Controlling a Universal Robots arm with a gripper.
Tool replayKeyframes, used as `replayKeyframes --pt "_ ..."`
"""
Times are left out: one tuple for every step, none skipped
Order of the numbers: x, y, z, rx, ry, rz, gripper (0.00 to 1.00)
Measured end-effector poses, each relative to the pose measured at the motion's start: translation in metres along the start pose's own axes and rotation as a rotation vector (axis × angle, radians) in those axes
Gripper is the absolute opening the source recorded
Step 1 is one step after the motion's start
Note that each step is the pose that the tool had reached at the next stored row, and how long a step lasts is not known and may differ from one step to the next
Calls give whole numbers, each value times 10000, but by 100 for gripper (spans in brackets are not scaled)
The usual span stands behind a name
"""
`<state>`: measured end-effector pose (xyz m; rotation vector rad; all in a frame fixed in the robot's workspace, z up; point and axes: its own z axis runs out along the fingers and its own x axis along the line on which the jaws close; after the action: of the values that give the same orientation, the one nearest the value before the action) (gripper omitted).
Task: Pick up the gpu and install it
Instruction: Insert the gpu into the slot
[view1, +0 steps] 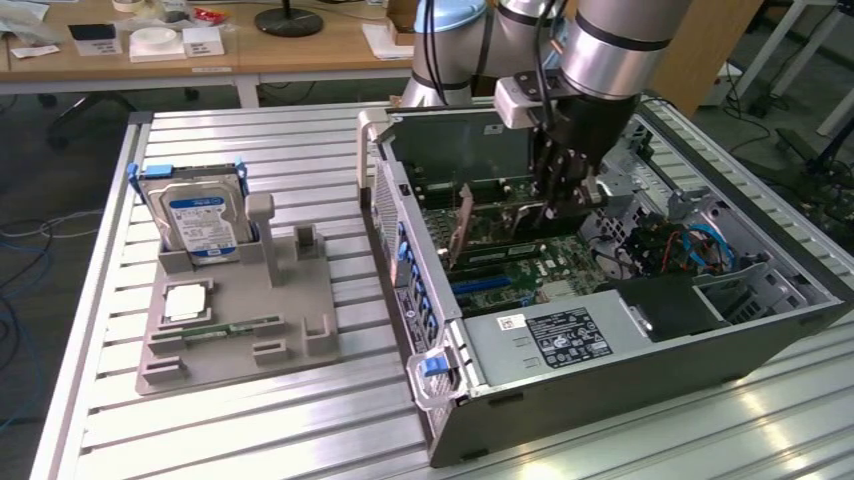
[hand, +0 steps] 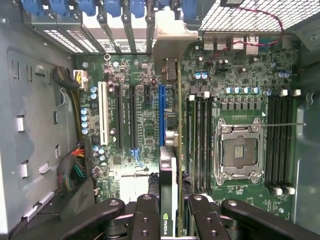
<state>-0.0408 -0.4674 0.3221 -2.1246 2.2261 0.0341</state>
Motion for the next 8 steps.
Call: replayKeyframes --pt "1 5 8 2 -5 0 27" --pt "3 11 15 2 -5 -1 27" --pt "5 17 22 1 -5 -2 27" --pt "8 23 30 2 -5 -2 27" --pt "10 29 38 1 -5 -3 27" --pt "12 35 46 1 -4 -3 27" --pt "15 40 55 1 -4 -3 27" --pt "18 46 64 1 -4 -4 27"
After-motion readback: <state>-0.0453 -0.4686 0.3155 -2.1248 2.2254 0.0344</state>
